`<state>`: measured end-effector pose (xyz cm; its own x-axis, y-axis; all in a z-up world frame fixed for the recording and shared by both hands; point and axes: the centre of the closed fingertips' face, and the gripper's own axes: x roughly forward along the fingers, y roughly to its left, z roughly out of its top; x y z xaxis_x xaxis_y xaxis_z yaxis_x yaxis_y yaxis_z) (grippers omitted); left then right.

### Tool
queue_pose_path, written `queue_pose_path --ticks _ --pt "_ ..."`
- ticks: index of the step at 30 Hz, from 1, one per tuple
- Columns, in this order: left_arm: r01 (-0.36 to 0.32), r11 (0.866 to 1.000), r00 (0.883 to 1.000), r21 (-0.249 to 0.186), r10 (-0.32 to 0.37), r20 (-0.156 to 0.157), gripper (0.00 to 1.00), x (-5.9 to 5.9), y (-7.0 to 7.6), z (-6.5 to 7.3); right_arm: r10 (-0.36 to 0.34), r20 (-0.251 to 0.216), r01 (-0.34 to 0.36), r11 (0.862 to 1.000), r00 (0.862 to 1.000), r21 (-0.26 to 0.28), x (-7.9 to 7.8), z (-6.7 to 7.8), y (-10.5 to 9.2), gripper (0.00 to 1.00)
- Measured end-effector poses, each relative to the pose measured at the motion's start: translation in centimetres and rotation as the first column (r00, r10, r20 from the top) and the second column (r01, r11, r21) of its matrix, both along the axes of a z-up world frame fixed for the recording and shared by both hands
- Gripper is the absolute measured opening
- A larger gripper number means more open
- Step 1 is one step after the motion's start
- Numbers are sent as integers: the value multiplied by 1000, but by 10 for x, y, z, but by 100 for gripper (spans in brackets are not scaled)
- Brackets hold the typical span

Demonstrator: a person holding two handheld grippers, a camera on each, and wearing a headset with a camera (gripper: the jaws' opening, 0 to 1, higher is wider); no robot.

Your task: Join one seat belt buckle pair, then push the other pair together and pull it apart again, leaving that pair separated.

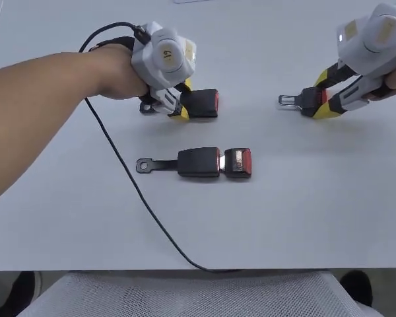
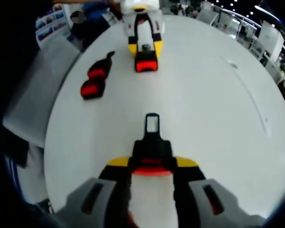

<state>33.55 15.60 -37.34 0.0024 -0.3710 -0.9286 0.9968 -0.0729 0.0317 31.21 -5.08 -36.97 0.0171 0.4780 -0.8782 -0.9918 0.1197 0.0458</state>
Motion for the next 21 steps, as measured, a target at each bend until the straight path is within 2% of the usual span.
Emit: queue_pose_path --ticks 4,11,21 --pt "-10 1000 1000 2 10 2 31 1 -1 0 2 3 -2 1000 1000 19 2 1 14 34" --pt "-42 999 999 -5 42 0 31 2 -1 0 13 7 -13 998 1000 65 7 0 51 34" --pt "-41 999 999 -13 41 -2 31 3 -1 0 4 8 -5 994 1000 108 9 2 89 34"
